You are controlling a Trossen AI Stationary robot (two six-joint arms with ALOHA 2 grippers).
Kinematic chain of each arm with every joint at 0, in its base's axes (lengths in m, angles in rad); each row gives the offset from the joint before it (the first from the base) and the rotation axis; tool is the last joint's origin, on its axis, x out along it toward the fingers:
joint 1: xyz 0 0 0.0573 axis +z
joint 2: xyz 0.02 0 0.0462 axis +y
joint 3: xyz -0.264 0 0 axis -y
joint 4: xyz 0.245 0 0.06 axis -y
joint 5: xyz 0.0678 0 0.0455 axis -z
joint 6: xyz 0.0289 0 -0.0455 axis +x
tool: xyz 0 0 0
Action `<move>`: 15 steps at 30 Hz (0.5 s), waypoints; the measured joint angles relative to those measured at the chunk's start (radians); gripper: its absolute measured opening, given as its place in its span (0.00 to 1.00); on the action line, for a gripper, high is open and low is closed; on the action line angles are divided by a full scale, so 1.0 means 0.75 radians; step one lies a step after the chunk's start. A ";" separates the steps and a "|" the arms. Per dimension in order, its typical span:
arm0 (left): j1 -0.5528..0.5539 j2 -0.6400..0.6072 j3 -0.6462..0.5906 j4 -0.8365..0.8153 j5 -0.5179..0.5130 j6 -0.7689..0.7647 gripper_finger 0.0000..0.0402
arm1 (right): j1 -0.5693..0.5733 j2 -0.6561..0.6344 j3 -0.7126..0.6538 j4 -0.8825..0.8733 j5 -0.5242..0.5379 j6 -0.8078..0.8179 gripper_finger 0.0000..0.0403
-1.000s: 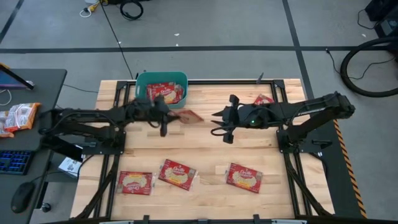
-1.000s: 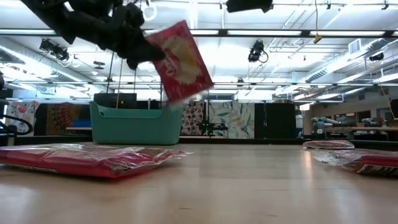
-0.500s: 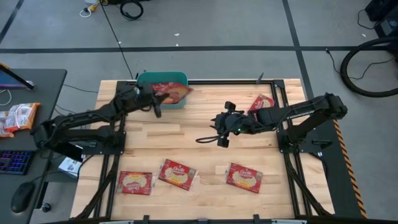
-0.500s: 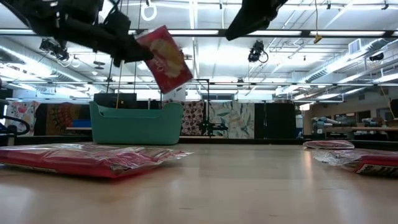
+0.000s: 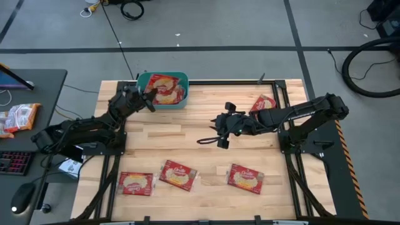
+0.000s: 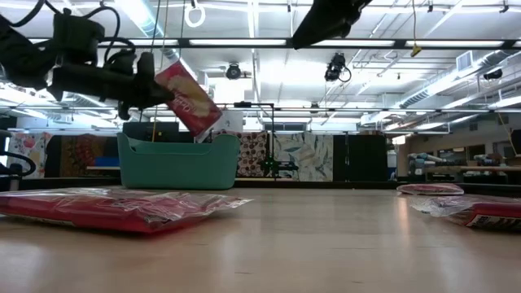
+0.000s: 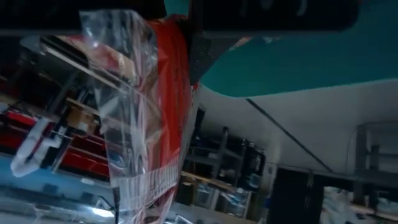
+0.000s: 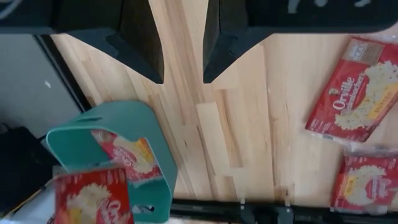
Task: Sort popcorn bags into baskets
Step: Put the popcorn bag into the bin
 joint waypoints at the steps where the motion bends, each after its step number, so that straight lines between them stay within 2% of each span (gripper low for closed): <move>1: -0.001 0.001 -0.005 -0.002 -0.008 -0.010 0.09 | -0.003 0.000 0.000 0.019 0.000 -0.007 0.29; 7: -0.004 0.050 -0.003 0.000 -0.101 -0.104 0.09 | -0.012 -0.001 0.000 0.094 -0.001 -0.076 0.29; 15: -0.002 0.203 -0.001 -0.004 -0.135 -0.281 0.12 | -0.013 -0.001 0.000 0.106 -0.004 -0.121 0.29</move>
